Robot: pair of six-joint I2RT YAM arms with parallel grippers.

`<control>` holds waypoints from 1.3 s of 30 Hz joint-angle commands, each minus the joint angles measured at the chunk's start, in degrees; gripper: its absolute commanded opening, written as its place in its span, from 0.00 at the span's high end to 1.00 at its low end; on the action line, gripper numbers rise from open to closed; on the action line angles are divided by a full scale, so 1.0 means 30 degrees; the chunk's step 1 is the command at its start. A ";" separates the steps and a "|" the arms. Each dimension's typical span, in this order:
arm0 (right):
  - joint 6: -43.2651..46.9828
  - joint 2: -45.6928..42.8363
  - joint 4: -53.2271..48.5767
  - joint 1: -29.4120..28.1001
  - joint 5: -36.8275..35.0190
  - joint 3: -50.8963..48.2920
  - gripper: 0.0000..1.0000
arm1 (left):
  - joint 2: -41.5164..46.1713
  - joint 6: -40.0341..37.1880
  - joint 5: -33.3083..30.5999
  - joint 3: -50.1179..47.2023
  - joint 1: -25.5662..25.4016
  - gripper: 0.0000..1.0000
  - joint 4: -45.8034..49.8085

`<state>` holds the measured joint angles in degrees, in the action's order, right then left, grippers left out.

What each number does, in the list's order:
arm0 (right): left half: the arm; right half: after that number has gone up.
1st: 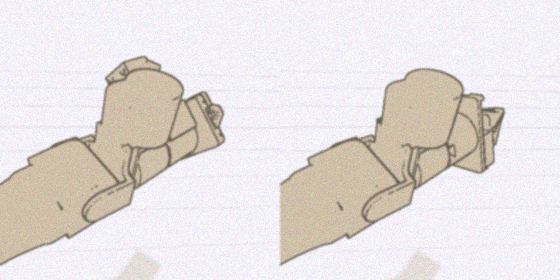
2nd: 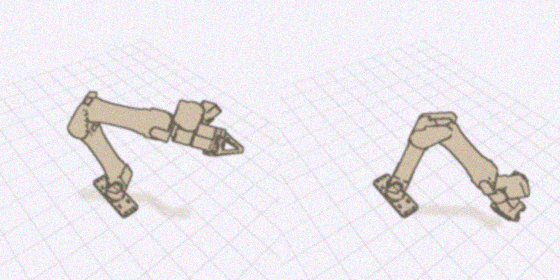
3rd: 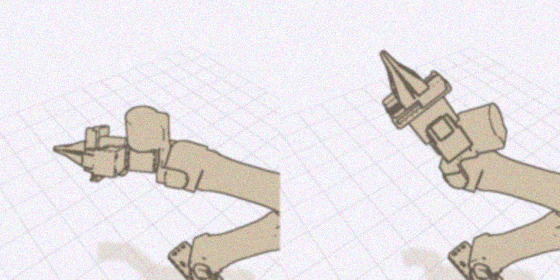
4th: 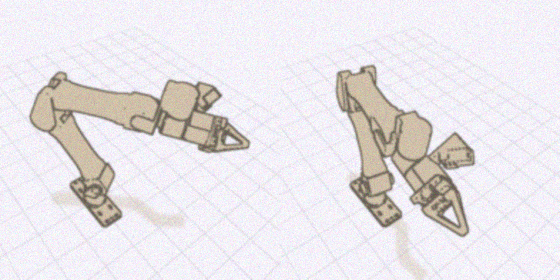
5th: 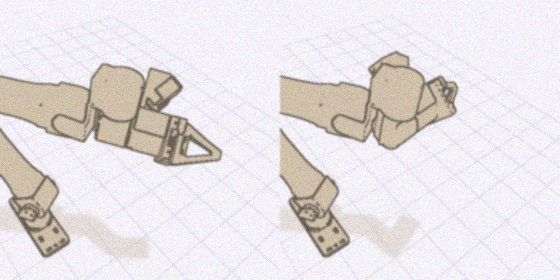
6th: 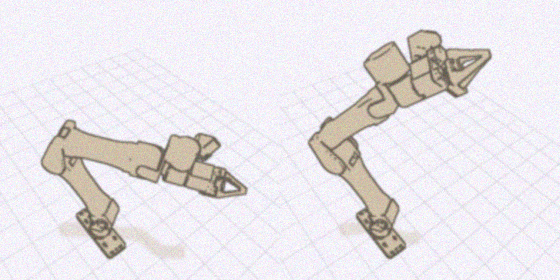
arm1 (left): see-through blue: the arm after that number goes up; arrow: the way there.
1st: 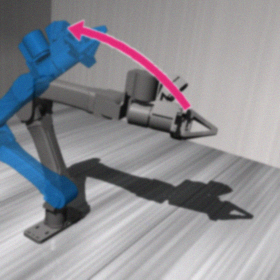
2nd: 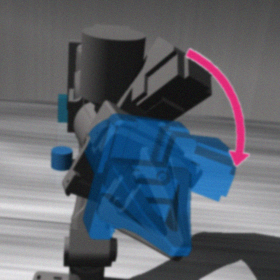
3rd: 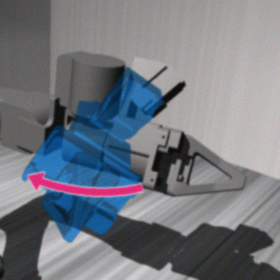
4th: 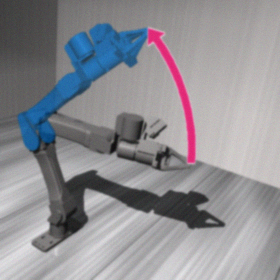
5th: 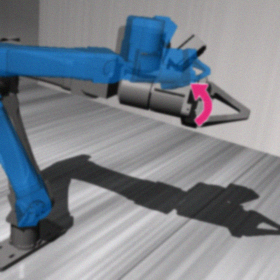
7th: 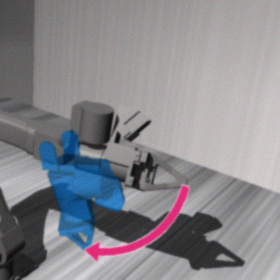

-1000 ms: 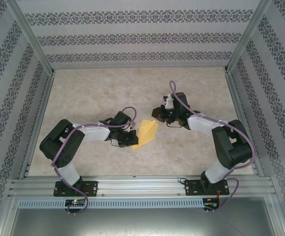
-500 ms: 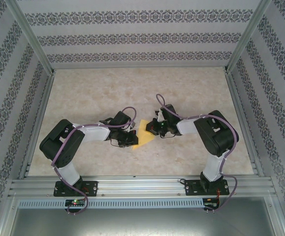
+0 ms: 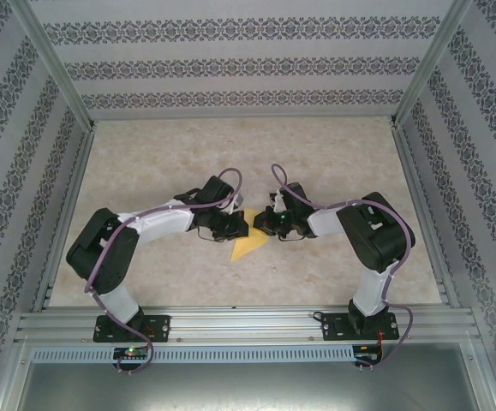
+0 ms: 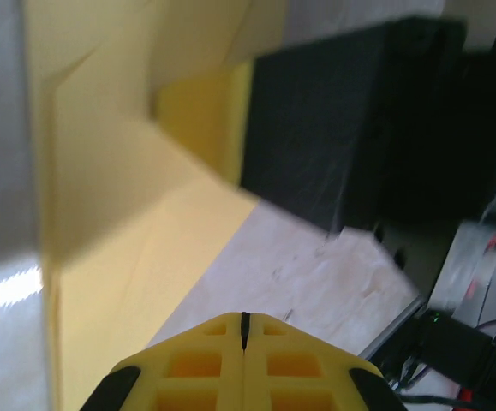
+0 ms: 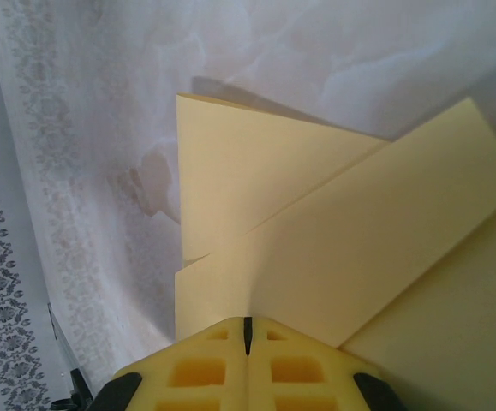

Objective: Fold a paper plane with a square sheet of paper (pick it up from the middle)

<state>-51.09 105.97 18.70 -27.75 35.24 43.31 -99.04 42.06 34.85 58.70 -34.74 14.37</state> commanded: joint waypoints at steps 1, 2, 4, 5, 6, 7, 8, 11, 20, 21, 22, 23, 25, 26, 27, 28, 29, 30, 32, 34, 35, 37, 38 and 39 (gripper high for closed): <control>0.0441 0.1148 -0.1793 -0.0009 -0.1742 -0.0596 1.00 | -0.2004 0.0336 0.0504 0.0540 0.0243 0.95 -0.1017; 0.0465 0.1150 -0.1837 -0.0009 -0.1731 -0.0587 1.00 | -0.2482 0.0424 0.0915 0.0537 0.0243 0.93 -0.1529; 0.0507 0.1150 -0.1980 0.0021 -0.1764 -0.0566 1.00 | -0.3298 0.0506 0.1051 0.0606 0.0237 0.93 -0.1364; 0.0542 0.1121 -0.2028 0.0020 -0.1829 -0.0607 1.00 | -0.3496 0.0466 0.0942 0.0463 0.0242 0.93 -0.1158; 0.0546 0.1121 -0.2014 0.0048 -0.1871 -0.0634 1.00 | -0.3576 0.0373 0.0760 0.0253 0.0261 0.93 -0.0812; 0.0536 0.1150 -0.2014 0.0063 -0.1860 -0.0639 1.00 | -0.3522 0.0271 0.0556 0.0073 0.0272 0.94 -0.0382; 0.0537 0.1206 -0.2043 0.0101 -0.1847 -0.0638 1.00 | -0.3396 0.0148 0.0353 -0.0232 0.0271 0.94 0.0014; 0.0564 0.1256 -0.2014 0.0152 -0.1912 -0.0713 1.00 | -0.2974 -0.0290 0.0300 -0.1309 0.0272 0.95 0.0893; 0.0624 0.1384 -0.2131 0.0372 -0.1937 -0.0751 1.00 | -0.0435 -0.0543 0.2192 -0.5234 0.0266 0.92 0.0468; 0.0639 0.1410 -0.2142 0.0401 -0.1934 -0.0724 1.00 | -0.0308 -0.0495 0.2267 -0.5539 0.0272 0.92 0.0476; 0.0658 0.1428 -0.2132 0.0403 -0.1934 -0.0726 1.00 | -0.0196 -0.0487 0.2316 -0.5786 0.0272 0.92 0.0426; 0.0639 0.1429 -0.2131 0.0411 -0.1919 -0.0737 1.00 | -0.0128 -0.0448 0.2304 -0.6033 0.0272 0.92 0.0453; 0.0624 0.1375 -0.2132 0.0394 -0.1861 -0.0713 1.00 | 0.0095 -0.0372 0.2242 -0.6498 0.0272 0.92 0.0439; 0.0625 0.1356 -0.2129 0.0401 -0.1846 -0.0727 1.00 | 0.0250 -0.0261 0.2171 -0.6793 0.0268 0.92 0.0354; 0.0626 0.1297 -0.2131 0.0405 -0.1846 -0.0727 1.00 | 0.0409 -0.0220 0.2149 -0.6976 0.0272 0.92 0.0337; 0.0624 0.1279 -0.2133 0.0413 -0.1861 -0.0726 1.00 | 0.0538 -0.0170 0.2109 -0.7159 0.0287 0.92 0.0363; 0.0624 0.1245 -0.2146 0.0402 -0.1825 -0.0709 1.00 | 0.0757 -0.0113 0.2093 -0.7325 0.0273 0.92 0.0395; 0.0627 0.1258 -0.2131 0.0401 -0.1744 -0.0668 1.00 | 0.0960 -0.0087 0.2079 -0.7428 0.0272 0.92 0.0452; 0.0655 0.1267 -0.2111 0.0362 -0.1608 -0.0595 1.00 | 0.1330 -0.0069 0.2049 -0.7571 0.0270 0.93 0.0567; 0.0683 0.1239 -0.2103 0.0325 -0.1486 -0.0494 1.00 | 0.1791 -0.0018 0.2050 -0.7643 0.0263 0.93 0.0621; 0.0726 0.1238 -0.2095 0.0321 -0.1389 -0.0448 1.00 | 0.2111 -0.0003 0.1967 -0.7570 0.0272 0.93 0.0831; 0.0916 0.1209 -0.2178 0.0224 -0.1133 -0.0270 1.00 | 0.2947 -0.0014 0.1736 -0.7349 0.0265 0.93 0.1207; 0.1052 0.1238 -0.2268 0.0171 -0.0994 -0.0127 1.00 | 0.3562 -0.0046 0.1455 -0.7160 0.0272 0.93 0.1544; 0.1308 0.1251 -0.2389 0.0124 -0.0740 0.0037 1.00 | 0.4195 -0.0076 0.1164 -0.6944 0.0272 0.93 0.1825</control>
<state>-50.52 106.48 18.52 -27.59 36.40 43.83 -90.63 42.04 40.91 37.45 -34.00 12.10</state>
